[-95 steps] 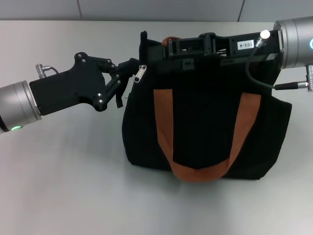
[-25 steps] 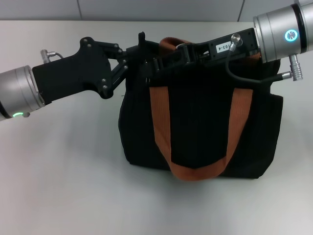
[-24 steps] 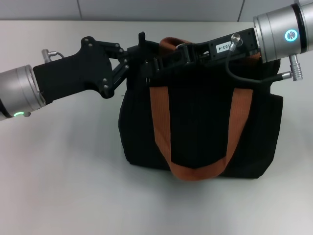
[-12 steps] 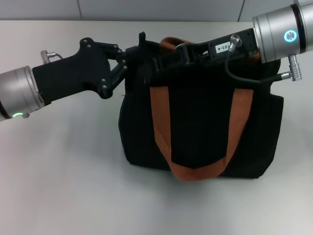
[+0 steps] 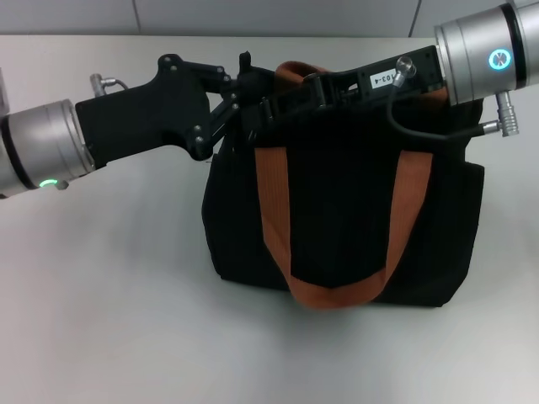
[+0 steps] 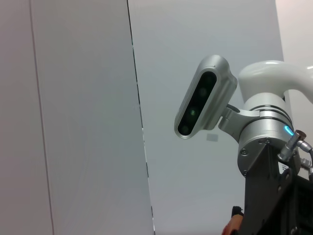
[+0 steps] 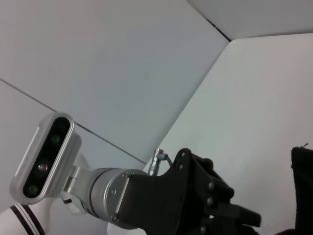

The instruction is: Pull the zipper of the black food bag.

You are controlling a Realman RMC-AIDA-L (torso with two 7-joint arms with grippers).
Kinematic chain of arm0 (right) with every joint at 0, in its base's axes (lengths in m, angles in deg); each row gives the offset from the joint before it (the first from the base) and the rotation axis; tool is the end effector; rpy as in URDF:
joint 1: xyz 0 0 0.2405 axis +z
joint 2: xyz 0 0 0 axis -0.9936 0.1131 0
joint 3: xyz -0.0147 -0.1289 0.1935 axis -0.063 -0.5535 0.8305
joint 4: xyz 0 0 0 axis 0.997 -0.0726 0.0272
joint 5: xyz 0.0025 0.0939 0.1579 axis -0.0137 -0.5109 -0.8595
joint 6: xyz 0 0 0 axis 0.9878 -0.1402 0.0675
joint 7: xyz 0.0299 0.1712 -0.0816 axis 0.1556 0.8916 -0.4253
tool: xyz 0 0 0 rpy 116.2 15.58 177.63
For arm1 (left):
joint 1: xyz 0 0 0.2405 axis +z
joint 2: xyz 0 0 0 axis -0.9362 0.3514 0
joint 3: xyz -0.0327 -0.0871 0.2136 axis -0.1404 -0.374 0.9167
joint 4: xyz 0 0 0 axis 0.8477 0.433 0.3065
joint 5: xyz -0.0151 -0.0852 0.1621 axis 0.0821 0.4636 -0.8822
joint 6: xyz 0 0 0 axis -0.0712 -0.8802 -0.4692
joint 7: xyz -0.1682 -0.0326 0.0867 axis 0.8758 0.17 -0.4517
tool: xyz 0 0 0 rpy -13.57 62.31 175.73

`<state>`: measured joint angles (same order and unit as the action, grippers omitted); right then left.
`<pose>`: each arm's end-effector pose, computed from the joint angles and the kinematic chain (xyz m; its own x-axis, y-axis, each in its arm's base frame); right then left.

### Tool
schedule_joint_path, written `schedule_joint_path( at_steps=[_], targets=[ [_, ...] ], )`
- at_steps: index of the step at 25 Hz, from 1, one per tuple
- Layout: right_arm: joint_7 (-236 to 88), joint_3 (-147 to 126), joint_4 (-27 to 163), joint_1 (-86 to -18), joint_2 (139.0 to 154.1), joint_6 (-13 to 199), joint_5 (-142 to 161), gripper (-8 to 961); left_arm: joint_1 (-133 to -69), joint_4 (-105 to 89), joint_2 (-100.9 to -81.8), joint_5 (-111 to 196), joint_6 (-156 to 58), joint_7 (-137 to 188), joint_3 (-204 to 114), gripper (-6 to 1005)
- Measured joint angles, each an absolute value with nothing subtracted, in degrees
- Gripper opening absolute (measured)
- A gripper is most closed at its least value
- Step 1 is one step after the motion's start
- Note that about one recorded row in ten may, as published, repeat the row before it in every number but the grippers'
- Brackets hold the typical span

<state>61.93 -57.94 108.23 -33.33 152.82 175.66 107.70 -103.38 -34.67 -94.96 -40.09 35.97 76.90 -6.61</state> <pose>0.0758 0.3421 -0.0514 0.5421 -0.8083 -0.2298 -0.7531 -0.5886 0.2940 -0.1506 0.3269 -0.0184 0.7258 -0.1249 0.6765 0.1531 -0.9294 -0.3358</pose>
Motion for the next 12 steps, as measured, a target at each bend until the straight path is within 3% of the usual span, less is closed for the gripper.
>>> schedule_joint_path(
  at_steps=[12],
  targets=[
    [61.5, -58.0, 108.2, -33.6, 152.86, 175.6, 107.6, 451, -101.3, -34.6, -94.66, -39.5, 34.9, 77.2, -7.5, 30]
  ],
)
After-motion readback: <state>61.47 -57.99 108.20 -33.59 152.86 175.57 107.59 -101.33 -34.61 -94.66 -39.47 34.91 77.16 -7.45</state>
